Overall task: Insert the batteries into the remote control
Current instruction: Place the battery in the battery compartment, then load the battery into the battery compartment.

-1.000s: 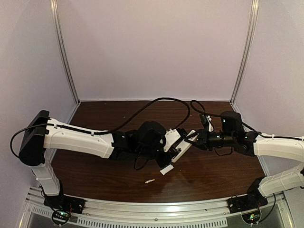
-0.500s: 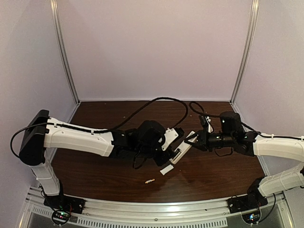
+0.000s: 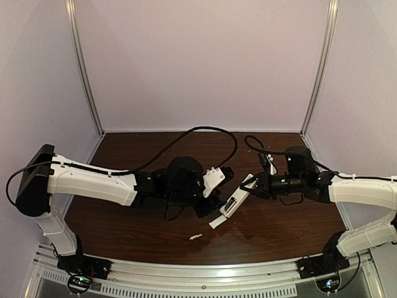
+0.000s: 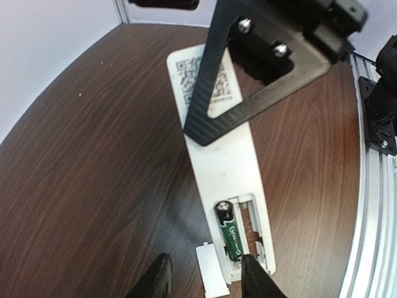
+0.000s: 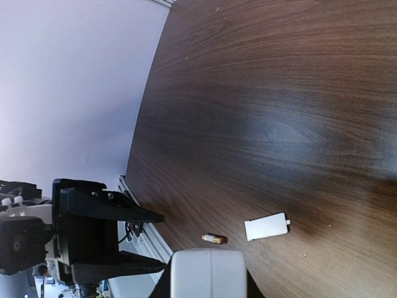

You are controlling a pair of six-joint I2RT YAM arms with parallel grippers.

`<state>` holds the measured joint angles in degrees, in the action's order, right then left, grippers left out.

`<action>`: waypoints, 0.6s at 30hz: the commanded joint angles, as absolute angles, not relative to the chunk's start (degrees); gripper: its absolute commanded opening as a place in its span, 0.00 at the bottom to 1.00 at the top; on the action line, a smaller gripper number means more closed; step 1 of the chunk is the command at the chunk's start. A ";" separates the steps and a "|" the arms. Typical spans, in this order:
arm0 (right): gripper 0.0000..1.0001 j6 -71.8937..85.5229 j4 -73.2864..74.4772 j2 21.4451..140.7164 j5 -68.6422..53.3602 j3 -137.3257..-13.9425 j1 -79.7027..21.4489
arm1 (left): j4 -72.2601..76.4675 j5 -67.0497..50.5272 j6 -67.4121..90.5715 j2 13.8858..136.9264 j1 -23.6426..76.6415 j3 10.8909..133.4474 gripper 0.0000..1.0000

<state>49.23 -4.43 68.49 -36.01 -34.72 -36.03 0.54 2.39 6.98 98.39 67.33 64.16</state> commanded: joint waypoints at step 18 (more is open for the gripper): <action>0.00 44.20 -0.36 71.79 -45.25 -39.51 -37.88 | 8.61 -11.08 -26.12 87.66 68.23 53.91 0.32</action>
<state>46.04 -0.99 71.11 -43.09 -37.43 -36.93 6.44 -10.24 -22.37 87.55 67.53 52.64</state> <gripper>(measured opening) 0.197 0.330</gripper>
